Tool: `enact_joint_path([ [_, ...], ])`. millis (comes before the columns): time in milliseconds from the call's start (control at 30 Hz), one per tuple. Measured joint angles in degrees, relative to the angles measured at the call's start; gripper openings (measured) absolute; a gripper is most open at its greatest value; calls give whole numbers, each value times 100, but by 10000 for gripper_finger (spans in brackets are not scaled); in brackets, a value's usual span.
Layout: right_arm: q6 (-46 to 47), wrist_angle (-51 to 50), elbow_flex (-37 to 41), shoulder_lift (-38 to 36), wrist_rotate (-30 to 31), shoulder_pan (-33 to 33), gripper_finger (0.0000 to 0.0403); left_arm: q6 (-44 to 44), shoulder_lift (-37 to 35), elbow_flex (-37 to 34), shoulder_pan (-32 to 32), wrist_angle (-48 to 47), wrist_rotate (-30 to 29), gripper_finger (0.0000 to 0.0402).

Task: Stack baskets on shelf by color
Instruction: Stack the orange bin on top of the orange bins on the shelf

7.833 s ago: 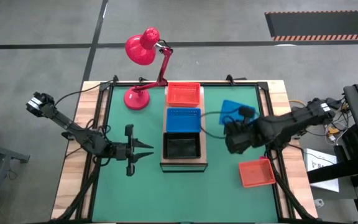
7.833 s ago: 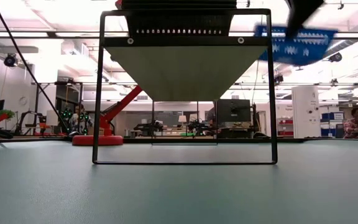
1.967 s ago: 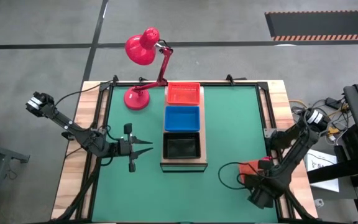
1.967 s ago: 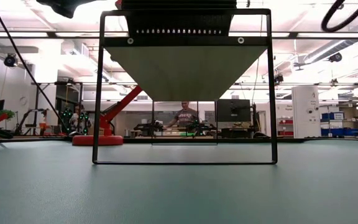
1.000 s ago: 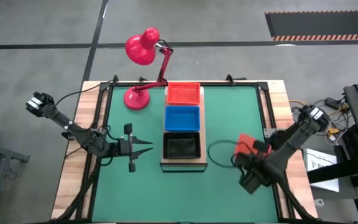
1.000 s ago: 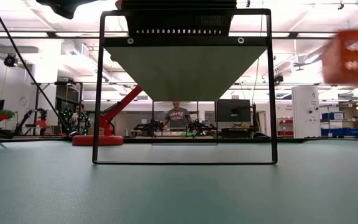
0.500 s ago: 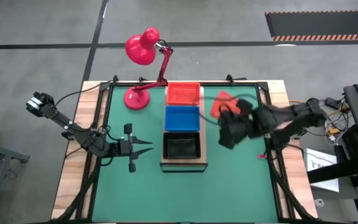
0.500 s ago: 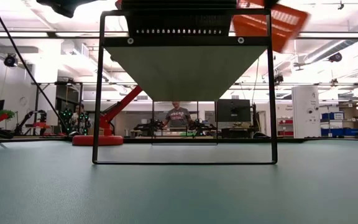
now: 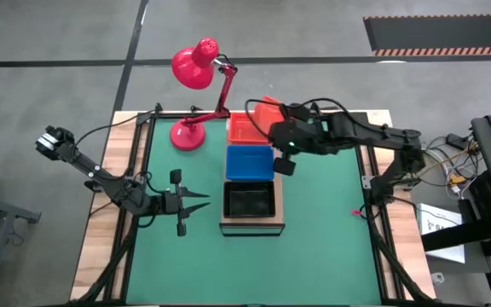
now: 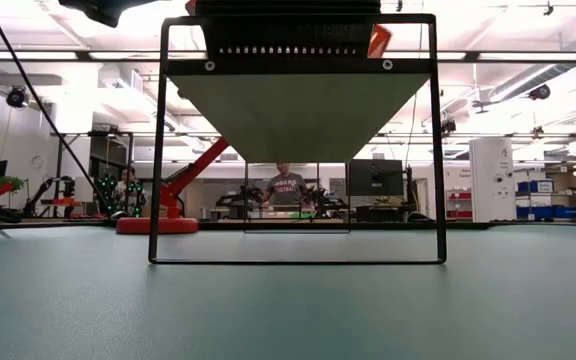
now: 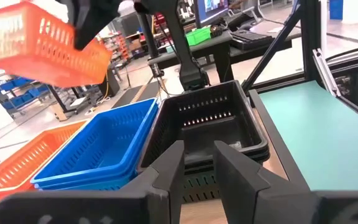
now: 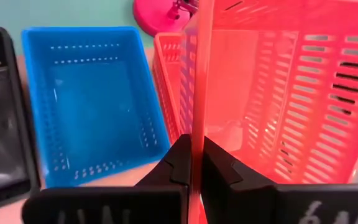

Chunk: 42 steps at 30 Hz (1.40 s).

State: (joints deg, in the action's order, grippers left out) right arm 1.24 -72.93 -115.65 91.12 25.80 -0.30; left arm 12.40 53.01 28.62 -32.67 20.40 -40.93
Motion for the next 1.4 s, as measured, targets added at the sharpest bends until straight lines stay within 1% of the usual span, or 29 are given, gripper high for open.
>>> enact_joint_path([
  [100,-328,116,-175,294,-196,-160,9,0,0,0,0,0,0,70],
  [233,-696,208,-454,708,-246,-334,9,7,0,0,2,0,0,70],
  [300,-831,212,-631,885,-314,-425,9,7,0,0,2,0,0,70],
  [433,-974,217,-938,1205,-639,-591,9,57,0,0,2,0,-2,70],
  [500,-1021,209,-1016,1331,-636,-650,9,57,-6,0,2,0,-2,70],
  [733,-1086,161,-1031,1400,-676,-829,9,153,-28,0,2,0,-2,70],
  [867,-1116,127,-1025,1400,-955,-842,10,184,-26,0,2,1,-2,70],
  [967,-1025,133,-1025,1432,-998,-844,20,184,-31,0,2,2,-2,70],
  [1133,-1026,183,-1017,1584,-932,-886,48,186,-24,0,2,4,-2,70],
  [1400,-1042,300,-1015,1632,-931,-911,89,195,-26,0,2,4,-2,70],
])
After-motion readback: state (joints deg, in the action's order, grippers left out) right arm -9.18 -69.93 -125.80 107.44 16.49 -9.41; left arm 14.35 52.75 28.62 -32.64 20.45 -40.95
